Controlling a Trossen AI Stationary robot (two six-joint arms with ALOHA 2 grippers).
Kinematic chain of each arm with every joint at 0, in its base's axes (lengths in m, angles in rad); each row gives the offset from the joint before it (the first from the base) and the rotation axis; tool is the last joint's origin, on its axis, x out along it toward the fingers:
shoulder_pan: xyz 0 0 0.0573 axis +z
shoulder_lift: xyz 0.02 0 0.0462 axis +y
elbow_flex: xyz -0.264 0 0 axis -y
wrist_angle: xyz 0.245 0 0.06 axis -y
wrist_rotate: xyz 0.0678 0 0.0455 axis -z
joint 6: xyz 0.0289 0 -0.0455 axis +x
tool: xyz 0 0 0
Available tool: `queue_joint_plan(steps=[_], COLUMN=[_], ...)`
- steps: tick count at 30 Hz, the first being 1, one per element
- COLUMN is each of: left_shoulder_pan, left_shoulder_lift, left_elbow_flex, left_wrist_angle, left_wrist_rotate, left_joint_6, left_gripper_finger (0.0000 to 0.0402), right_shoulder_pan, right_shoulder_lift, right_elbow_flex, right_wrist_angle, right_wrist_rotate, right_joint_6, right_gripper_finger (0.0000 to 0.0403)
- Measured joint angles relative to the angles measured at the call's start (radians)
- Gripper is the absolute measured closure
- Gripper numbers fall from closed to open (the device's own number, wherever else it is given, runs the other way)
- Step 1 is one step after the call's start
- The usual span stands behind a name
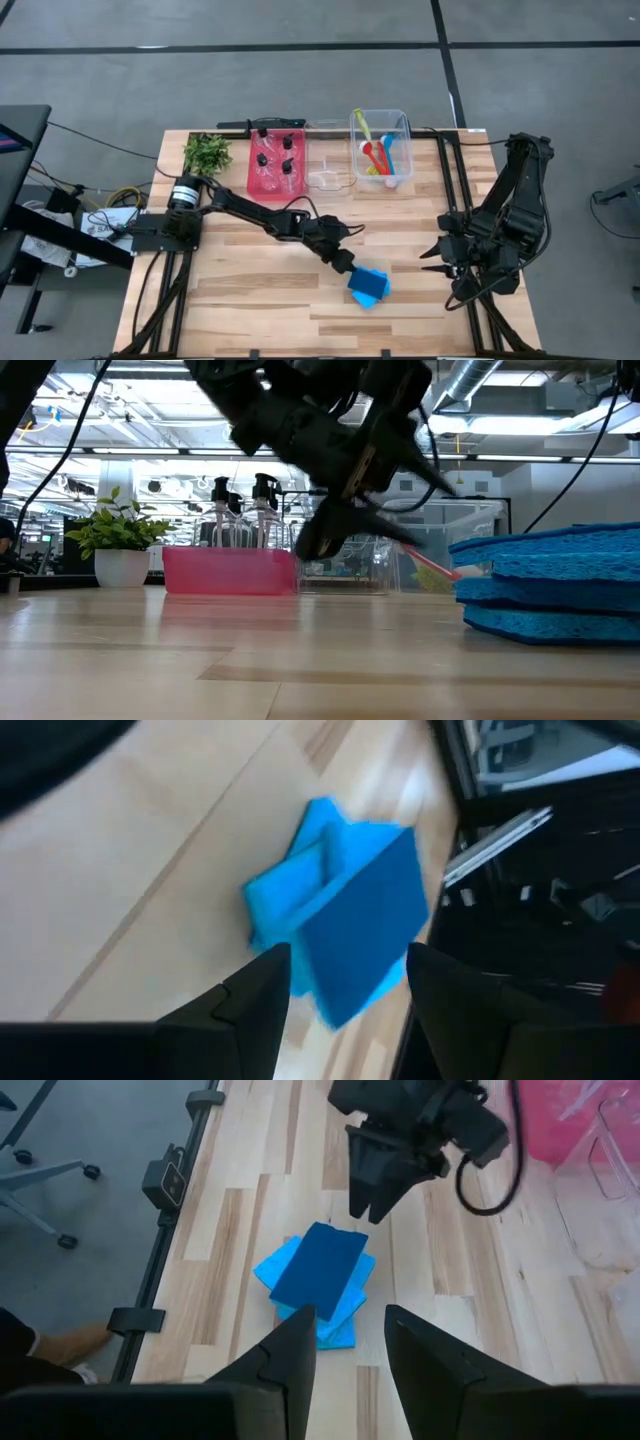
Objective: Pick & Place Kitchen Sink Supplies
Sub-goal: Put the blue sponge into the transparent bin
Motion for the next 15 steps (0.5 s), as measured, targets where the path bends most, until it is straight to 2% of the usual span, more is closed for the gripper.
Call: queue_joint_plan(steps=[6, 15], left_shoulder_pan=[-0.003, -0.006], left_shoulder_lift=[0.001, 0.005], left_elbow_flex=[-0.078, -0.093], left_wrist_angle=[0.178, 0.191], left_wrist_rotate=[-0.002, -0.041], left_joint_6=[-0.069, -0.069], left_gripper_finger=[0.0199, 0.0197], right_shoulder_pan=[0.014, 0.056], right_shoulder_lift=[0.0, 0.0], right_elbow_flex=[0.0, 0.0], right_wrist_angle=[0.0, 0.005], right_wrist_rotate=[0.001, 0.002], right_joint_6=[-0.008, 0.001], right_gripper_finger=[0.0288, 0.0288])
